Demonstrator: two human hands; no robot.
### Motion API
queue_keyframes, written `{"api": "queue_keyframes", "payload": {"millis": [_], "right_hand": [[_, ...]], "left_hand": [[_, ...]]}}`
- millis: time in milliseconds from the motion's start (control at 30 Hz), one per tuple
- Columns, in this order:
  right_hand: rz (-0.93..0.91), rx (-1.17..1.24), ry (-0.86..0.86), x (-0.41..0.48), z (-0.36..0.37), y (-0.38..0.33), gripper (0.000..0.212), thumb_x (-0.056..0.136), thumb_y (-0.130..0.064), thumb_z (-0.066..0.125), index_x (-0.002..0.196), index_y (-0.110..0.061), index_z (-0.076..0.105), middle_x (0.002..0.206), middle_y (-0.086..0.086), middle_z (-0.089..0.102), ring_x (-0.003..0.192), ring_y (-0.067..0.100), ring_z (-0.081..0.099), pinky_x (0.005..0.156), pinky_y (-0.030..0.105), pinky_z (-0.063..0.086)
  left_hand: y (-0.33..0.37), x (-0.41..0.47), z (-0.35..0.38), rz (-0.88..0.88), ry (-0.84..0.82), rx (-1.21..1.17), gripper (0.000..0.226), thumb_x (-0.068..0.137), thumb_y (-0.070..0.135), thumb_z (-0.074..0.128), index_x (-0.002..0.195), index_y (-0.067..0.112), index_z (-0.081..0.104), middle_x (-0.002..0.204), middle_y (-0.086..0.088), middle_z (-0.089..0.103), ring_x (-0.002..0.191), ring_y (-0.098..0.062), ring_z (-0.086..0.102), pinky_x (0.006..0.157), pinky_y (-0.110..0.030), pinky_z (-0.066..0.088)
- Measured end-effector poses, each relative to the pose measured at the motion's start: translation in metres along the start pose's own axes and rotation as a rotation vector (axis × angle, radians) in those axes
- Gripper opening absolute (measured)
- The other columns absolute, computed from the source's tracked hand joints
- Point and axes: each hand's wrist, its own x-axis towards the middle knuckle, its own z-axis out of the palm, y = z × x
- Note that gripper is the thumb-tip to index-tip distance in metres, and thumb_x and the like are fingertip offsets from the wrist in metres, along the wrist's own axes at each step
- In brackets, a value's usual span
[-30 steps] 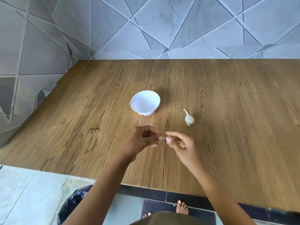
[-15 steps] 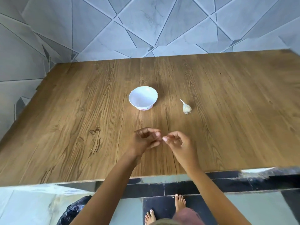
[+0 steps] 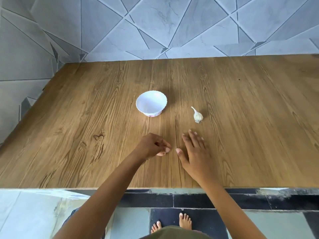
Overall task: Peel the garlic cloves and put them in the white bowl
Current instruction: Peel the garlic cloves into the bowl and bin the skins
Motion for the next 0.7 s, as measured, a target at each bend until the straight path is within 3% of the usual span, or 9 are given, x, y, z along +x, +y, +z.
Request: {"api": "queue_keyframes", "payload": {"millis": [200, 433, 700], "right_hand": [[0.000, 0.019, 0.007, -0.001, -0.002, 0.000, 0.069, 0.091, -0.054, 0.012, 0.147, -0.017, 0.030, 0.157, 0.006, 0.018, 0.146, 0.019, 0.009, 0.115, 0.033, -0.004], [0.008, -0.011, 0.016, 0.001, 0.000, -0.001, 0.067, 0.093, -0.050, 0.017, 0.144, -0.012, 0.037, 0.153, 0.012, 0.029, 0.143, 0.027, 0.022, 0.116, 0.040, 0.008], [-0.017, -0.013, 0.004, 0.000, 0.000, 0.000, 0.071, 0.091, -0.051, 0.011, 0.145, -0.011, 0.033, 0.154, 0.013, 0.025, 0.144, 0.026, 0.017, 0.116, 0.036, 0.002]], "left_hand": [[0.020, 0.010, -0.007, -0.144, -0.124, 0.022, 0.008, 0.079, 0.001, 0.072, 0.077, 0.008, 0.069, 0.073, -0.005, 0.069, 0.065, -0.008, 0.067, 0.060, -0.015, 0.053], [0.029, 0.014, -0.004, -0.164, -0.114, 0.163, 0.010, 0.079, 0.002, 0.072, 0.076, 0.009, 0.066, 0.074, -0.003, 0.068, 0.069, -0.009, 0.066, 0.059, -0.015, 0.053], [0.035, 0.013, 0.003, -0.097, -0.064, 0.373, 0.013, 0.074, 0.004, 0.077, 0.074, 0.011, 0.067, 0.076, -0.004, 0.068, 0.065, -0.008, 0.065, 0.060, -0.014, 0.053]]}}
